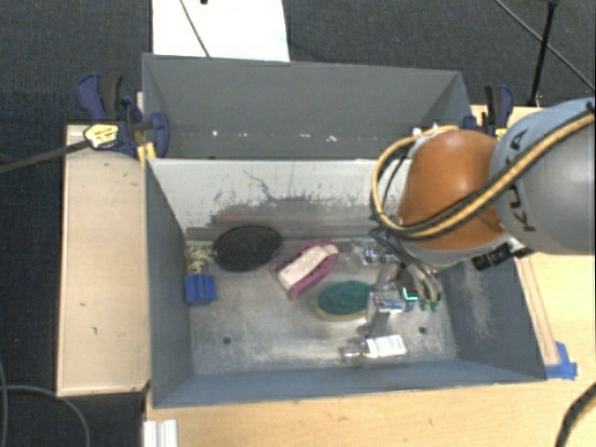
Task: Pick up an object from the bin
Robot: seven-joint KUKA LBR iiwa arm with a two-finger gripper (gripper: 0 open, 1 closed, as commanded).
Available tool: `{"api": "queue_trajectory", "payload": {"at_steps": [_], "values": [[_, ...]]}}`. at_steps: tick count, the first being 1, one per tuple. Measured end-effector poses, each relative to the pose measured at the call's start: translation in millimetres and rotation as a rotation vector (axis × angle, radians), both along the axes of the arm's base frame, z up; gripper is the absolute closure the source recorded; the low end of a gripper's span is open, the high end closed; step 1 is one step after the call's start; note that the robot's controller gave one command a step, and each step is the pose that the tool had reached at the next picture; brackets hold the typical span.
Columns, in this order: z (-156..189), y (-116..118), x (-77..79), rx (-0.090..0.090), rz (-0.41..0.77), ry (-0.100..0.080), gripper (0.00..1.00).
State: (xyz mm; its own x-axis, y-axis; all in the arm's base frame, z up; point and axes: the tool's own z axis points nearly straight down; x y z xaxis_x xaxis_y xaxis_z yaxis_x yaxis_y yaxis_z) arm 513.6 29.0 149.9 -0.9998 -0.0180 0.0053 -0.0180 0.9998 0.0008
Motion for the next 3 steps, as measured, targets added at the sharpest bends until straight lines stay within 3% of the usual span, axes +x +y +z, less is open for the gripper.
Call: {"api": "queue_trajectory", "payload": {"at_steps": [1, 2, 3], "values": [[-84, -10, 16.0, 0.0, 0.072, -0.001, 0.0], [-80, -9, 17.2, 0.0, 0.069, -0.007, 1.0], [129, -7, 30.5, -0.001, 0.063, -0.018, 1.0]]}}
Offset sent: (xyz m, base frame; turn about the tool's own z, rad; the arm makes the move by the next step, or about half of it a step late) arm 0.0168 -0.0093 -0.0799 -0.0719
